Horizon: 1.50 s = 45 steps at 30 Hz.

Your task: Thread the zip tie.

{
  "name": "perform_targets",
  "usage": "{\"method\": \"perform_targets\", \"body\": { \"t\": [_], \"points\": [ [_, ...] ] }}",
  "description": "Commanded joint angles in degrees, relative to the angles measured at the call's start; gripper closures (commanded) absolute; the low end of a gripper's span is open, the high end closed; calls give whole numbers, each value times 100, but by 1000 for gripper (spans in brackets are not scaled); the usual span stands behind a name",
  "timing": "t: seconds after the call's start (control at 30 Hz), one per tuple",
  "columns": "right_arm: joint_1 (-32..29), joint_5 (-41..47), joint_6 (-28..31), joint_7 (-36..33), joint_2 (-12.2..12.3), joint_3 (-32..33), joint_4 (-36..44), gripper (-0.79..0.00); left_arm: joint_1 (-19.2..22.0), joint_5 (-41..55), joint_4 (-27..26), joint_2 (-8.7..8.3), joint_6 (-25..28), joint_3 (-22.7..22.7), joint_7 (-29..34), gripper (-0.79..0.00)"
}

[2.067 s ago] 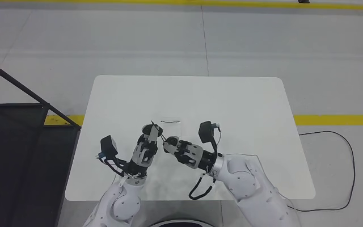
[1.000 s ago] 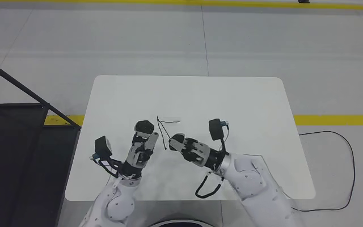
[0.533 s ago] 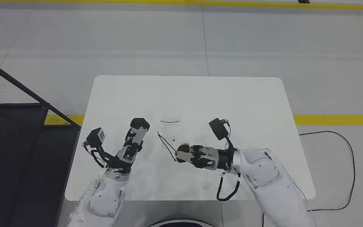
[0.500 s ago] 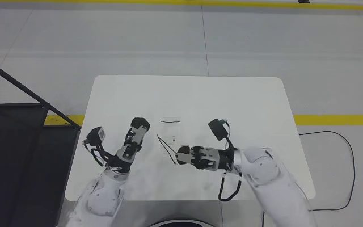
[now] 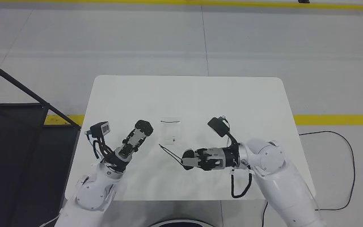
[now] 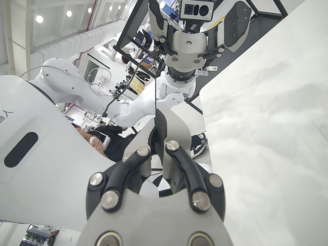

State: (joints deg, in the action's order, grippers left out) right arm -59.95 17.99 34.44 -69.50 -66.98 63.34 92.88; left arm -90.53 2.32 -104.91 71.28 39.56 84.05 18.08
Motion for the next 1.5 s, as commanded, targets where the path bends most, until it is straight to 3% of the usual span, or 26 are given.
{"method": "perform_targets", "body": {
  "t": [0.0,0.07,0.1,0.13,0.23,0.3,0.33,0.43,0.57,0.73,1.47],
  "points": [
    [0,0,0,-1,0,0,0,0,0,0,0,0,0,0,0,-785],
    [0,0,0,-1,0,0,0,0,-10,1,-40,0,-59,-56,54,-785],
    [0,0,0,-1,0,0,0,0,-18,44,-62,-2,-91,-91,103,-683],
    [-11,6,-28,2,0,-16,10,0,-21,121,-78,-7,-124,-135,214,-640],
    [52,273,-236,-271,16,-82,56,0,30,738,-107,-48,-373,-190,817,-591],
    [159,506,-440,-475,39,-130,54,0,90,1241,-80,-88,-529,-131,1299,-385],
    [210,610,-526,-562,52,-155,48,0,113,1481,-61,-107,-604,-105,1537,-372],
    [352,843,-754,-790,98,-252,39,0,183,2104,-1,-158,-824,4,2157,-403],
    [502,1109,-925,-961,159,-349,-46,0,233,2681,58,-208,-998,92,2797,-385],
    [720,1469,-1149,-1185,205,-449,-322,0,253,3036,106,-249,-1014,178,3278,-388],
    [1302,1512,-868,-902,80,-952,-1153,0,327,3131,278,-289,-865,88,3393,-296]
  ]
}}
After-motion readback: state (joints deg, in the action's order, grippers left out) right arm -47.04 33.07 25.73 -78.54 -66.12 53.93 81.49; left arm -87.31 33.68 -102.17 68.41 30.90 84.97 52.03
